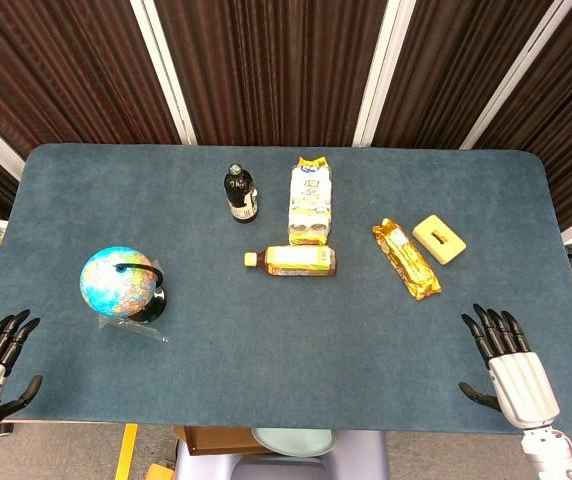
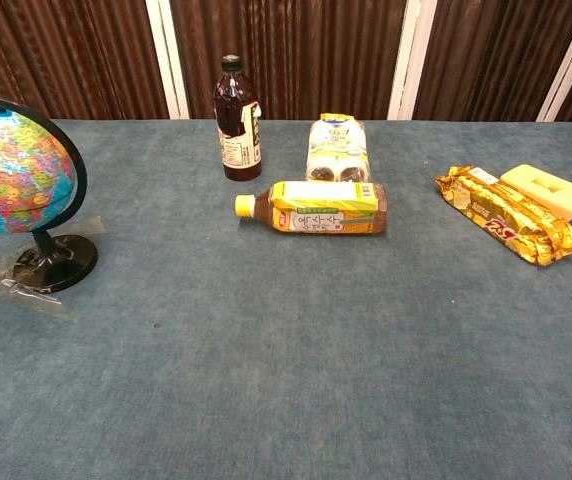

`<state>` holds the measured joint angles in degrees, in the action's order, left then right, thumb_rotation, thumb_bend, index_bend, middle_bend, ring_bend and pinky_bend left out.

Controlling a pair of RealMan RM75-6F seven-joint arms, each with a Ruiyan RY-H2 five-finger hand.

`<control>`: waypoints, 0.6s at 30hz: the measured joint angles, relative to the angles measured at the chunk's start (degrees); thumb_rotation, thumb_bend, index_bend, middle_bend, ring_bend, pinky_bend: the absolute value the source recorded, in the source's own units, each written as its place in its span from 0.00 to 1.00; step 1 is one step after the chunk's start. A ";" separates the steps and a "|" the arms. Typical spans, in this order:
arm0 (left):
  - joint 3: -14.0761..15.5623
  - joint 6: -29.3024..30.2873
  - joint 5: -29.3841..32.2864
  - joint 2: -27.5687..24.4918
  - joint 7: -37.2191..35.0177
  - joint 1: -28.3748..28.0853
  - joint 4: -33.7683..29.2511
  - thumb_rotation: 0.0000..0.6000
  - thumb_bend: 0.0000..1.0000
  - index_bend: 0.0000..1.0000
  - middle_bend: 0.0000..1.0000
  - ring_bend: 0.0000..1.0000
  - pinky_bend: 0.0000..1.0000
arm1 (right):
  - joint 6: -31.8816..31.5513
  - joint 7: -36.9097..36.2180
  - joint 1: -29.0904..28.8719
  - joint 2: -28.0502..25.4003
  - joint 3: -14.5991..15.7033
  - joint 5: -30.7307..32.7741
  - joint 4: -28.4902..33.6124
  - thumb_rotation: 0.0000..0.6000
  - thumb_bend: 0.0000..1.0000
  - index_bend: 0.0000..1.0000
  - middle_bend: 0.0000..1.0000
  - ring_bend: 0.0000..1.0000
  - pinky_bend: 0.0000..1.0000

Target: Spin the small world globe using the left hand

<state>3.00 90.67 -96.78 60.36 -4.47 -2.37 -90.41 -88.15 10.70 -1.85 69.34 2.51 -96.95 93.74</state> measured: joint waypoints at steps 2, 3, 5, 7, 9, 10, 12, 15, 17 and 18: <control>0.03 0.07 -0.14 0.10 -0.09 0.02 0.08 1.00 0.39 0.00 0.00 0.00 0.00 | 0.17 0.02 -0.03 0.00 0.08 -0.10 0.07 1.00 0.04 0.00 0.00 0.00 0.00; 0.04 0.18 -0.44 0.26 -0.15 -0.02 0.22 1.00 0.39 0.00 0.00 0.00 0.00 | 0.38 0.09 -0.07 0.00 0.19 -0.19 0.12 1.00 0.04 0.00 0.00 0.00 0.00; 0.05 0.39 -0.94 0.60 -0.64 -0.12 0.52 1.00 0.39 0.00 0.00 0.00 0.00 | 0.73 0.26 -0.12 -0.05 0.41 -0.33 0.28 1.00 0.05 0.00 0.00 0.00 0.00; 0.09 0.58 -1.45 1.12 -2.26 -0.32 0.88 1.00 0.39 0.00 0.00 0.00 0.00 | 0.85 0.00 -0.16 -0.23 0.58 -0.51 0.61 1.00 0.04 0.00 0.00 0.00 0.00; -0.11 0.82 -1.42 1.91 -5.28 -0.51 0.95 1.00 0.37 0.00 0.00 0.00 0.00 | 0.69 -0.39 -0.15 -0.47 0.57 -0.62 0.78 1.00 0.05 0.00 0.00 0.00 0.00; -0.35 0.92 -1.14 2.40 -6.99 -0.62 0.91 1.00 0.36 0.00 0.00 0.00 0.00 | 0.72 -0.49 -0.15 -0.49 0.54 -0.53 0.81 1.00 0.04 0.00 0.00 0.00 0.00; -1.15 0.88 -0.10 3.51 -11.46 -1.06 0.64 1.00 0.36 0.00 0.00 0.00 0.00 | 1.04 -0.77 -0.24 -0.57 0.39 -0.10 0.93 1.00 0.05 0.00 0.00 0.00 0.00; -2.99 -0.34 2.09 4.64 -18.05 -2.64 -0.40 1.00 0.35 0.00 0.00 0.00 0.00 | 1.62 -0.86 -0.46 -0.59 0.11 0.48 1.05 1.00 0.05 0.00 0.00 0.00 0.00; -4.89 -1.58 4.02 5.37 -21.11 -4.17 -1.12 1.00 0.35 0.00 0.00 0.00 0.00 | 1.94 -0.75 -0.55 -0.59 0.12 0.59 1.11 1.00 0.05 0.00 0.00 0.00 0.00; -6.31 -2.39 5.43 5.94 -22.26 -5.18 -1.52 1.00 0.35 0.00 0.00 0.00 0.00 | 2.05 -0.63 -0.57 -0.58 0.13 0.66 1.15 1.00 0.05 0.00 0.00 0.00 0.00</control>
<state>-3.30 88.28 -91.35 66.30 -26.73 -7.56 -91.94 -86.10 10.07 -2.42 68.76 2.64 -96.29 94.88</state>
